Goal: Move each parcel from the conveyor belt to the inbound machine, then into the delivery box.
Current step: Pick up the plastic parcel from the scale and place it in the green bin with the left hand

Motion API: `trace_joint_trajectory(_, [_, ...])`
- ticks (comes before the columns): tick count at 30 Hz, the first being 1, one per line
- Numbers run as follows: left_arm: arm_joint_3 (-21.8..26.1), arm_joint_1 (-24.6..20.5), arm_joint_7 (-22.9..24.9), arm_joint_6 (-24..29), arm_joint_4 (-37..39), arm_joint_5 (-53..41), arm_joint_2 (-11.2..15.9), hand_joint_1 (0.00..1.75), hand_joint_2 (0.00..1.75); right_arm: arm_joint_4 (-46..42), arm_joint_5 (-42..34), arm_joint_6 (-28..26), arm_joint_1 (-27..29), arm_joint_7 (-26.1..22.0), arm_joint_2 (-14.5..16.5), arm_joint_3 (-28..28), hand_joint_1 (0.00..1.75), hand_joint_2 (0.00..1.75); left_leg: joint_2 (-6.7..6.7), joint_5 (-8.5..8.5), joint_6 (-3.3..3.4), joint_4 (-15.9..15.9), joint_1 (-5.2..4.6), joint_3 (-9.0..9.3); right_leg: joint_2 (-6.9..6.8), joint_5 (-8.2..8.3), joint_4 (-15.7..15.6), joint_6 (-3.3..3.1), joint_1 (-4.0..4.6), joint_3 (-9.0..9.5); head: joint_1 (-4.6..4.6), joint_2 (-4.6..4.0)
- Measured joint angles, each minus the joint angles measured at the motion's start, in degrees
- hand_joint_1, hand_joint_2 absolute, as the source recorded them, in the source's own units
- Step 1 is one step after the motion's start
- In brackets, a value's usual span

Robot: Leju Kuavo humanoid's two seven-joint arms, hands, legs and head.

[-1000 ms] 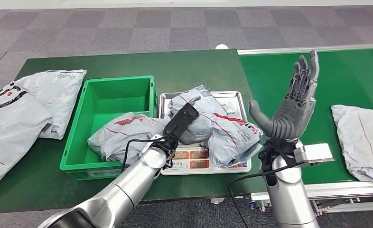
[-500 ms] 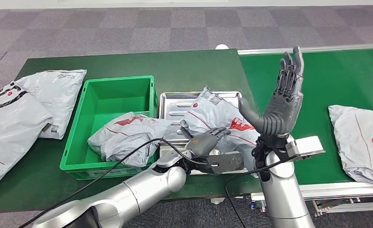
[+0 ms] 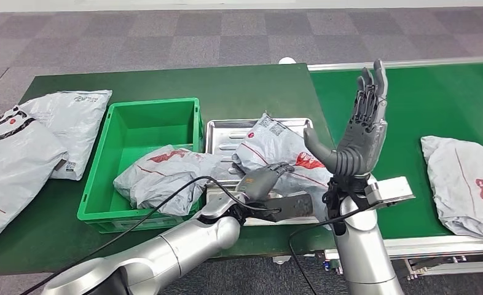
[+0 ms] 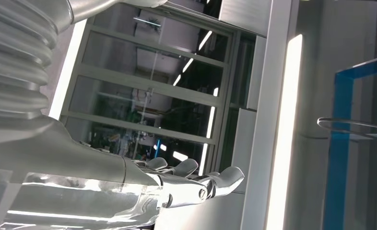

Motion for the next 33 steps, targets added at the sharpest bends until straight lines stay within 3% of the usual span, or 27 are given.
trace_joint_trajectory(24, [0.1, 0.2, -3.7, 4.9, 2.2, 3.5, 0.0, 1.75, 1.75, 1.1, -0.5, 0.3, 0.2, 0.0, 0.3, 0.0, 0.0, 1.75, 0.0, 0.0, 0.0, 0.0, 0.0, -0.01, 0.0, 0.0, 0.0, 0.0, 0.0, 0.0, 0.0, 0.0])
trace_joint_trajectory(28, [1.5, 0.5, -8.6, 10.8, 2.5, 6.6, 0.0, 1.75, 1.75, 1.5, -0.7, -0.2, 0.1, 0.0, 0.3, 0.0, 0.0, 1.75, 0.0, 0.0, 0.0, 0.0, 0.0, -0.01, 0.0, 0.0, 0.0, 0.0, 0.0, 0.0, 0.0, -0.01])
trace_joint_trajectory(33, [8.0, 0.8, -23.5, 21.2, 2.8, 15.3, 0.1, 1.75, 1.75, 1.8, -0.8, -1.1, 0.1, 0.0, 0.3, 0.0, 0.0, 1.75, -0.01, 0.0, 0.0, 0.0, 0.0, -0.01, 0.0, 0.0, 0.0, 0.0, 0.0, 0.0, 0.0, -0.01])
